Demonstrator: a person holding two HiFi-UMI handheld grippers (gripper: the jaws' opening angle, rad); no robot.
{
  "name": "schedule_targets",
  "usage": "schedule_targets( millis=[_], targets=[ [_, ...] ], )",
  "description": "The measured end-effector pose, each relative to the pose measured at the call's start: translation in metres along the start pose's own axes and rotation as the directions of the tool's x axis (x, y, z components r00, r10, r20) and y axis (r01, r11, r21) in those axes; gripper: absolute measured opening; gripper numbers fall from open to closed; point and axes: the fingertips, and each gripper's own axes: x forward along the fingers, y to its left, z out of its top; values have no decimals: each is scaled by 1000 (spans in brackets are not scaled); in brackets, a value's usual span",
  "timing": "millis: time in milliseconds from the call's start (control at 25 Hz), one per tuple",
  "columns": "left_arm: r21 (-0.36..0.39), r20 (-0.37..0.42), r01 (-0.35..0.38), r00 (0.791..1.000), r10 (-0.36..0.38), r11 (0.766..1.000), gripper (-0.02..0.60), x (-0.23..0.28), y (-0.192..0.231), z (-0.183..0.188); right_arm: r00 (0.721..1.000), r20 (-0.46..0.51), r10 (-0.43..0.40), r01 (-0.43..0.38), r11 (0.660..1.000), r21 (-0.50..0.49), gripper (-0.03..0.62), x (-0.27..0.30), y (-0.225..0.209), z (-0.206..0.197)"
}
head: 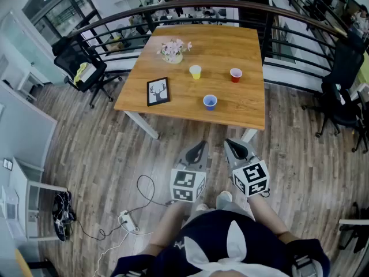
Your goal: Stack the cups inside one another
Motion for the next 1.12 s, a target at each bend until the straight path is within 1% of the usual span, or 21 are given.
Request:
schedule_targets(
  millis=[160,360,480,640,880,1000,1040,1080,1120],
  targets=[
    [-2,0,-2,1000,2,1000,26,5,3,-3,1000,1,5,-5,1000,-3,-2,6,-2,-2],
    [-12,-3,-14,1000,14,1000,26,16,2,-6,999,40,23,-23,1000,4,-2,7,-10,0],
    [-14,-2,-21,1000,21,1000,26,22,-3,-6,999,33,29,-29,1000,10,-2,6,-18,-2],
    [-27,-2,-38,999,38,999,26,28,-13,-13,999,21,41,-40,999,-19,-2,5,-24,-8],
    [-59,-6,-74,997,74,996,26,36,-14,-23,999,11,44,-43,997,-69,-2,12,-34,-11],
    [-67,-8,-83,997,82,994,26,42,-9,-23,997,17,69,-68,995,-68,0,19,-36,-9],
    [-67,-10,-83,997,82,994,26,46,-6,-22,997,12,79,-78,995,-61,33,23,-37,-8],
    [-67,-12,-81,997,81,994,26,50,-4,-21,996,3,87,-87,995,-54,91,28,-39,-8],
    [-68,-16,-80,997,80,994,26,54,-1,-21,996,-8,94,-94,994,-48,100,34,-41,-9]
  ],
)
